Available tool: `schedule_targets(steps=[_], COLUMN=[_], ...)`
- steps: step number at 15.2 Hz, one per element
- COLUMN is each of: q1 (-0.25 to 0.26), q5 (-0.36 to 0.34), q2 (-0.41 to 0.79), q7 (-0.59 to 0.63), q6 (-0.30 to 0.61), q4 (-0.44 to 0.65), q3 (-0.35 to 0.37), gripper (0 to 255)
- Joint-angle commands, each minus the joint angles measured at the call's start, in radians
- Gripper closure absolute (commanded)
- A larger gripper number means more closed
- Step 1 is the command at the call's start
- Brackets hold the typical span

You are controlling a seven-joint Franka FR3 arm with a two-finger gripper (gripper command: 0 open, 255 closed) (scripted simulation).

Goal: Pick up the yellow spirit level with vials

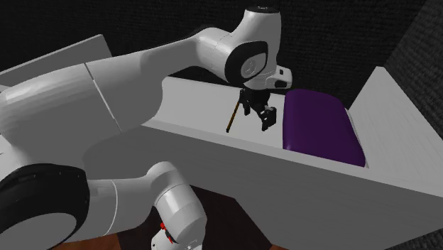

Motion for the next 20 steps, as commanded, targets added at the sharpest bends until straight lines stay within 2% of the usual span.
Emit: schedule_targets(steps=[1, 11, 20], q1=[0.0, 0.073, 0.124], q5=[0.0, 0.019, -0.015], q2=[0.0, 0.332, 0.647], q7=[0.0, -0.033, -0.043], q6=[0.0, 0.198, 0.311], q4=[0.0, 0.09, 0.247], q3=[0.0, 0.091, 0.177], gripper=[0, 0, 0])
